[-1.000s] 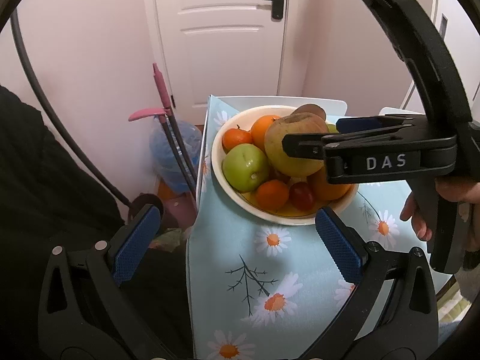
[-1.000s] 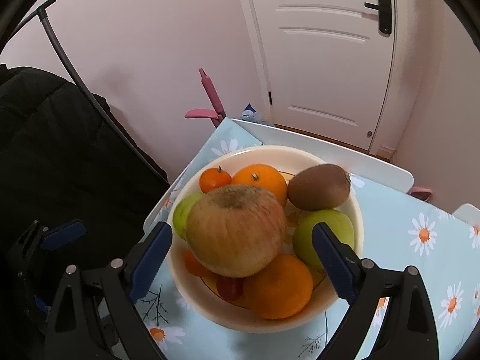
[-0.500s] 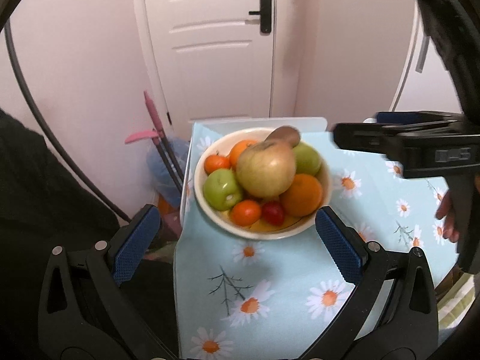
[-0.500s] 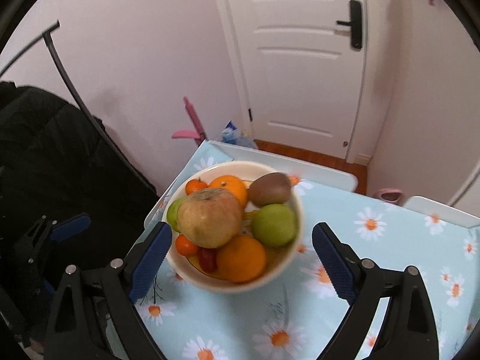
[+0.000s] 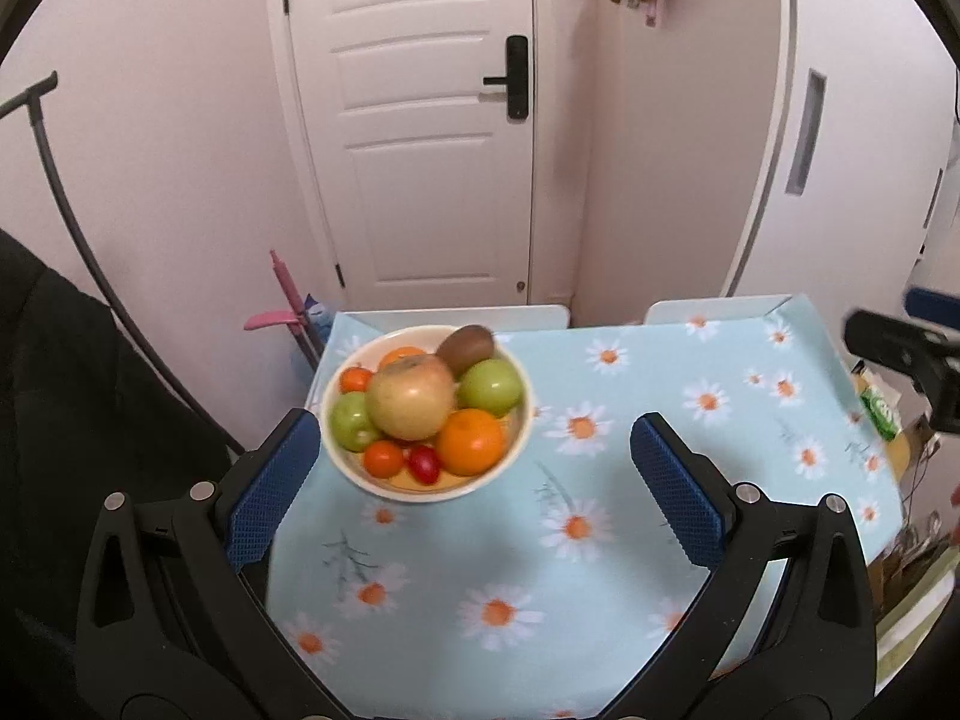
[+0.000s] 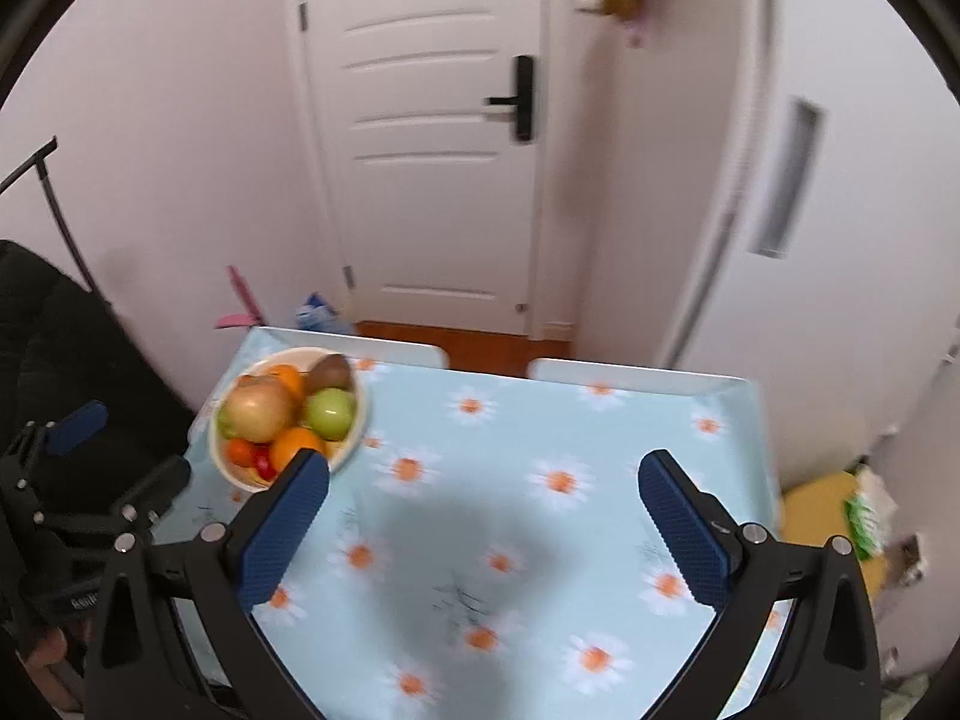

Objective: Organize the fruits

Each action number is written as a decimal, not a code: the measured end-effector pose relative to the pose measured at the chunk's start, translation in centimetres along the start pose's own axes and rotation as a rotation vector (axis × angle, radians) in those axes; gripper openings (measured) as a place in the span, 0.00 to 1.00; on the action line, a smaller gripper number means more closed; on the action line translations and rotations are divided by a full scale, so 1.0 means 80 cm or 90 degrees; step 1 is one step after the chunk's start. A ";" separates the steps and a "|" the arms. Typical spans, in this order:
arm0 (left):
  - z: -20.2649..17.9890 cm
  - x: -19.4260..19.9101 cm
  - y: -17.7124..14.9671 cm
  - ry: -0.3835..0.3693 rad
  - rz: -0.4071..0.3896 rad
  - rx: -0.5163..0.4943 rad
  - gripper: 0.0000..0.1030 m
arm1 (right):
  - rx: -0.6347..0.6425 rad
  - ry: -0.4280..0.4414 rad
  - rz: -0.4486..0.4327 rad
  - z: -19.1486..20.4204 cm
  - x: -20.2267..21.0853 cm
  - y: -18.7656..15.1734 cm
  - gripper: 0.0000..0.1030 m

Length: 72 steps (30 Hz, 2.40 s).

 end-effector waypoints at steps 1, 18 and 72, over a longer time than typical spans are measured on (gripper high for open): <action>-0.006 0.005 -0.001 0.001 -0.002 0.001 1.00 | -0.005 -0.009 -0.001 -0.006 0.006 -0.005 1.00; -0.027 0.070 -0.013 0.019 -0.052 0.018 1.00 | -0.050 -0.066 -0.026 -0.060 0.063 -0.066 1.00; -0.029 0.079 0.001 0.029 -0.085 0.020 1.00 | -0.055 -0.065 -0.040 -0.068 0.065 -0.059 1.00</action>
Point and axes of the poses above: each gripper's, at about its wrist camera, not at the fingertips, and x roughly against the way its jaws point, z to its left, y to its top, the point moved 9 cm from there along -x, roughly the way its jaws point, and after that the axes turned 14 degrees about x, right-handed, at the moved point
